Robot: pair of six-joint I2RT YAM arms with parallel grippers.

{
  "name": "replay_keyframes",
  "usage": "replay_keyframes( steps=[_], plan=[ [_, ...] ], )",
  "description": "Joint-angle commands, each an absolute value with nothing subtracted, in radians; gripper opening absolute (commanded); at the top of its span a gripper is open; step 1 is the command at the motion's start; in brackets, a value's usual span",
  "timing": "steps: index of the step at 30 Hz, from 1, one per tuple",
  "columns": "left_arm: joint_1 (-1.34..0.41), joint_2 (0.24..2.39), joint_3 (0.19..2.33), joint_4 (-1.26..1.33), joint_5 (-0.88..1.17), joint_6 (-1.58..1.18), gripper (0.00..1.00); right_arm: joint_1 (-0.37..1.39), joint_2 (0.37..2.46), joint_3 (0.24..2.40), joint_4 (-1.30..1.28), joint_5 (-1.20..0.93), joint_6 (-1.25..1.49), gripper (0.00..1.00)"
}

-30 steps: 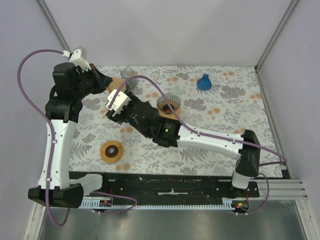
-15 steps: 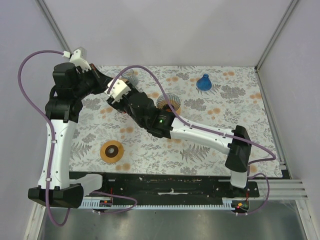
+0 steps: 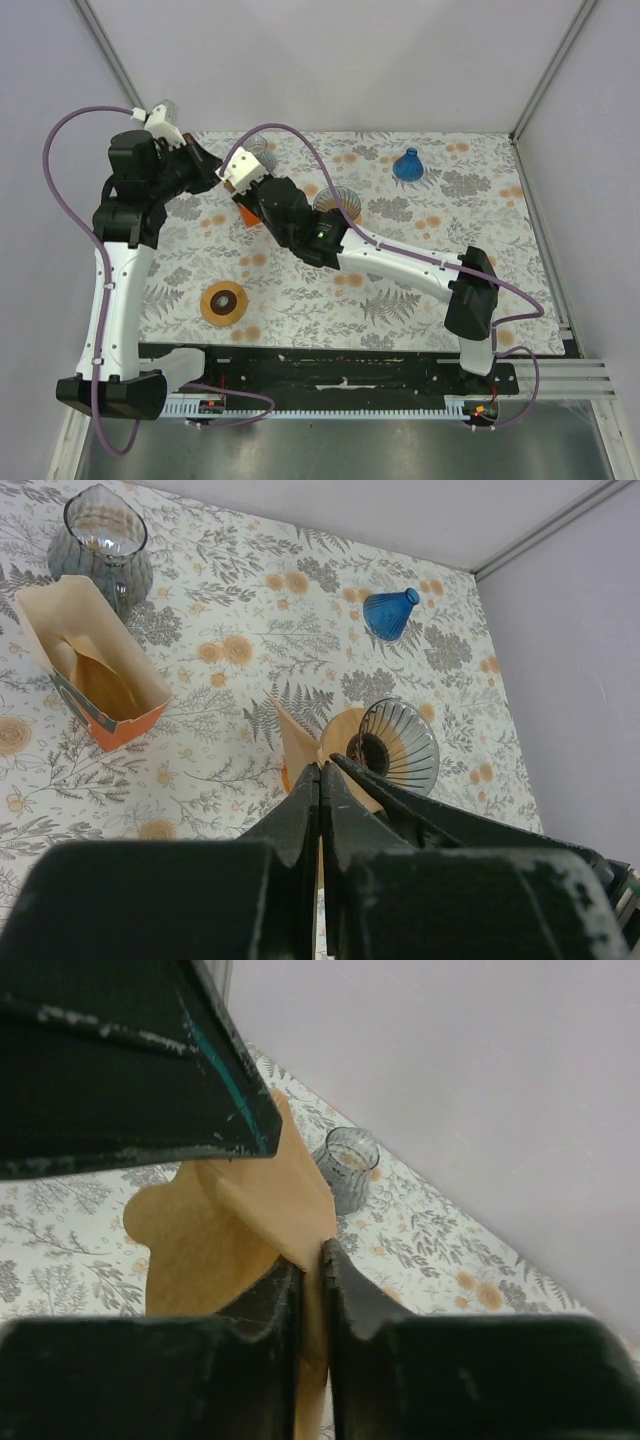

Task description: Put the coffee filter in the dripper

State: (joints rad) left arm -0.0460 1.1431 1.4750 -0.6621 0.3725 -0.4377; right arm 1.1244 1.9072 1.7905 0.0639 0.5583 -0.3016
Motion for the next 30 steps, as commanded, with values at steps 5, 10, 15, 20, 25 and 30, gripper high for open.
replay_keyframes(
  steps=[5, 10, 15, 20, 25, 30],
  plan=[
    [-0.077, 1.134, 1.454, -0.606, 0.463, -0.358, 0.18, 1.089, 1.818, 1.799, -0.032, 0.532, -0.244, 0.0],
    [-0.09, 1.16, 1.508, -0.611, 0.468, -0.233, 0.83, 1.017, 1.752, 1.85, -0.291, 0.409, -0.114, 0.0],
    [-0.146, 1.209, 1.58, -0.617, 0.48, -0.172, 0.87, 0.888, 1.675, 1.852, -0.494, 0.261, 0.044, 0.0],
    [-0.319, 1.316, 1.617, -0.615, 0.397, -0.155, 0.88, 0.821, 1.635, 1.826, -0.586, 0.229, 0.104, 0.0],
    [-0.455, 1.452, 1.693, -0.611, 0.324, -0.164, 0.87, 0.781, 1.635, 1.813, -0.63, 0.227, 0.149, 0.0],
    [-0.482, 1.545, 1.749, -0.598, 0.319, -0.204, 0.8, 0.762, 1.632, 1.793, -0.64, 0.224, 0.189, 0.0]
  ],
)
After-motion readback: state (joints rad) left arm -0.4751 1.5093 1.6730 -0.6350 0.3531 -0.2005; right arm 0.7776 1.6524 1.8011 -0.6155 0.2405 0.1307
